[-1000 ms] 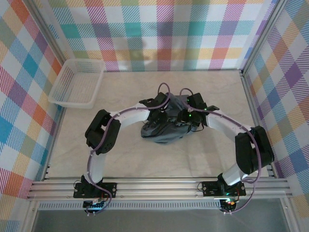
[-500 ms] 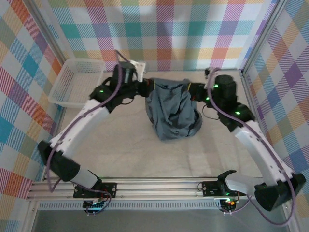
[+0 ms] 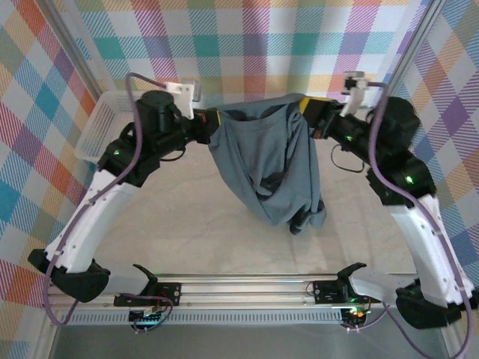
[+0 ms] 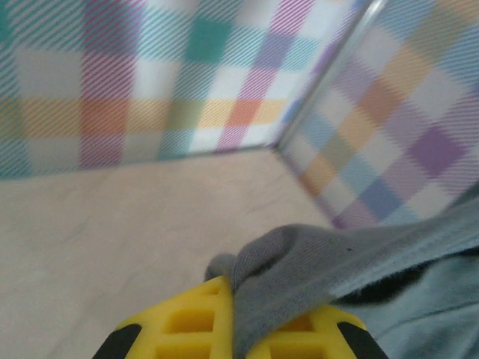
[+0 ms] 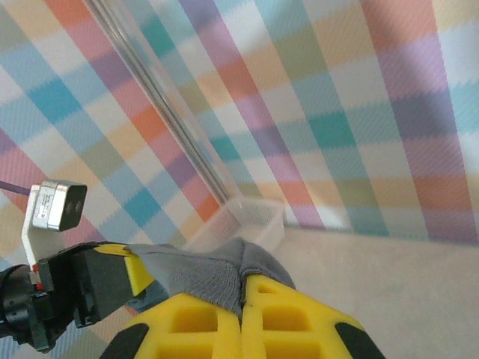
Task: Fold the inside-out t-shirt
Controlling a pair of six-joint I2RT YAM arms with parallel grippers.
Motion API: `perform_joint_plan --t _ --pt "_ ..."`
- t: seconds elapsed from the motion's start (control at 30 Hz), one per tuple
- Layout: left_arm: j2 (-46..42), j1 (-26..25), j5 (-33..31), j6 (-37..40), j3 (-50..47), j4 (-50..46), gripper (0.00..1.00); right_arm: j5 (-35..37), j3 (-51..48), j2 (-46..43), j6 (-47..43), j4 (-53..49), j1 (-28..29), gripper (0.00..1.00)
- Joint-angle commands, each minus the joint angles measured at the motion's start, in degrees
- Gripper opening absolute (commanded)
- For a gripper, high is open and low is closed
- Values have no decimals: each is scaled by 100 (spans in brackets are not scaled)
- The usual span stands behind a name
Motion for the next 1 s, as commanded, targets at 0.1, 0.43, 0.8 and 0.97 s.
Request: perform_joint_plan --t 0.1,0.43,0.8,0.97 --pt "986 996 -442 -496 -1946 614 15 -468 -296 1388 183 -671 -157 0" --pt "745 -119 1064 -1137 -2963 1761 54 -825 -341 2108 728 -462 -156 0" --pt "2344 -707 4 -694 -2330 2417 80 -1427 -253 2012 1231 -358 -151 0" --pt "2859 -648 666 -638 -1980 2855 26 -896 -110 2193 1278 -781 -258 0"
